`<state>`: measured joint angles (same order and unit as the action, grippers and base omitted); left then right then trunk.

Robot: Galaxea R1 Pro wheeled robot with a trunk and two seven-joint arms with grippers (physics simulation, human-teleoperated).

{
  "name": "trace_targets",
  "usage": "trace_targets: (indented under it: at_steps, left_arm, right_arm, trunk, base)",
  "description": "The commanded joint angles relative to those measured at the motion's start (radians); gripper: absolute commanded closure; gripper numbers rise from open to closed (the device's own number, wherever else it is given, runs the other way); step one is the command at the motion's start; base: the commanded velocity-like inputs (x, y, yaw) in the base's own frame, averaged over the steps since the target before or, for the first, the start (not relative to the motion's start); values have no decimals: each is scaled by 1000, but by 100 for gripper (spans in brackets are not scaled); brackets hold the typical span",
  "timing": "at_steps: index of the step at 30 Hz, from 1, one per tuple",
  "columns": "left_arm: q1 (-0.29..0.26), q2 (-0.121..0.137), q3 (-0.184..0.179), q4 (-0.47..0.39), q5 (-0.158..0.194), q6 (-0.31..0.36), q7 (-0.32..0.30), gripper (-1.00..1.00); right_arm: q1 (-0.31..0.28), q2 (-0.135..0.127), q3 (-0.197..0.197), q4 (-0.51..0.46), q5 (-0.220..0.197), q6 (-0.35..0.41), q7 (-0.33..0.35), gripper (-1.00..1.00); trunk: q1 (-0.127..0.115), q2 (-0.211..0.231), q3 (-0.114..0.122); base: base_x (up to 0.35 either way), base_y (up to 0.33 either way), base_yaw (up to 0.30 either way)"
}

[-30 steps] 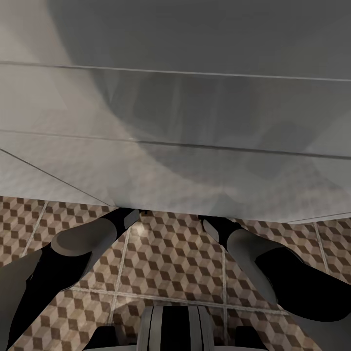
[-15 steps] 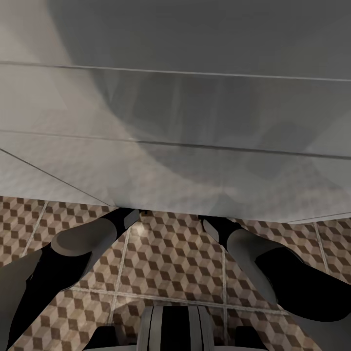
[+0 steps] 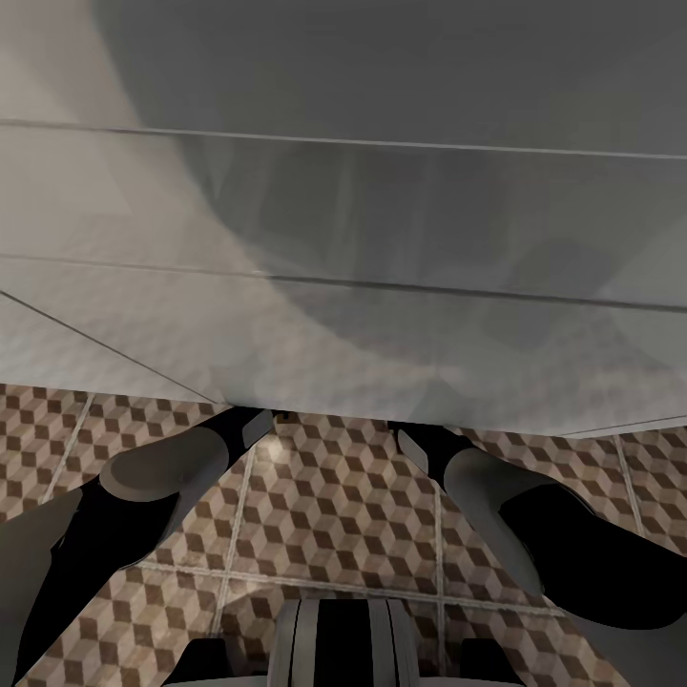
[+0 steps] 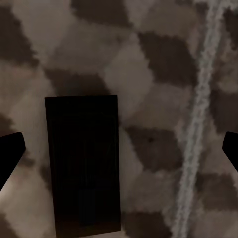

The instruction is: Take the four mousetraps from the cabinet in the bathroom and place them on the bathroom floor. Make sure all four end up on the same floor surface, and ensure that at least two of them are either under or directly next to the same bathroom sink.

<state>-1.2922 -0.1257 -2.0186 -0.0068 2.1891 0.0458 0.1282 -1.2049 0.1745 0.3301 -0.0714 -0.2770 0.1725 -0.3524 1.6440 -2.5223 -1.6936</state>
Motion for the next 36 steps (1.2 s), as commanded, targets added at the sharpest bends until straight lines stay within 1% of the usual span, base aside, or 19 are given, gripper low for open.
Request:
trace_targets:
  at_steps: [1, 19, 27, 29, 32, 36]
  left_arm:
    - [-52, 0, -15, -1, 0, 3, 8, 100]
    - [-52, 1, -16, 1, 0, 3, 14, 100]
    - [-52, 8, -17, 11, 1, 11, 19, 100]
    - [-52, 9, -18, 13, 0, 29, 20, 100]
    - [-52, 13, -18, 17, 1, 82, 21, 100]
    - [-52, 20, -20, 19, 1, 111, 22, 100]
  right_arm:
    - [-61, 0, 1, -2, -11, 7, -5, -100]
    - [-61, 0, 1, -3, -10, 7, -5, -100]
    - [-61, 0, 1, -6, -10, 1, -7, -100]
    - [-61, 0, 1, -7, -10, -6, -8, -100]
    - [-61, 0, 1, -12, -10, -17, -8, -100]
    - [-60, 0, 1, -16, -10, -21, -9, -100]
  trunk:
    - [0, 0, 0]
    - [0, 0, 0]
    - [0, 0, 0]
    - [0, 0, 0]
    - [0, 0, 0]
    - [0, 0, 0]
  base:
    - [0, 0, 0]
    - [0, 0, 0]
    - [0, 0, 0]
    - [0, 0, 0]
    - [0, 0, 0]
    - [0, 0, 0]
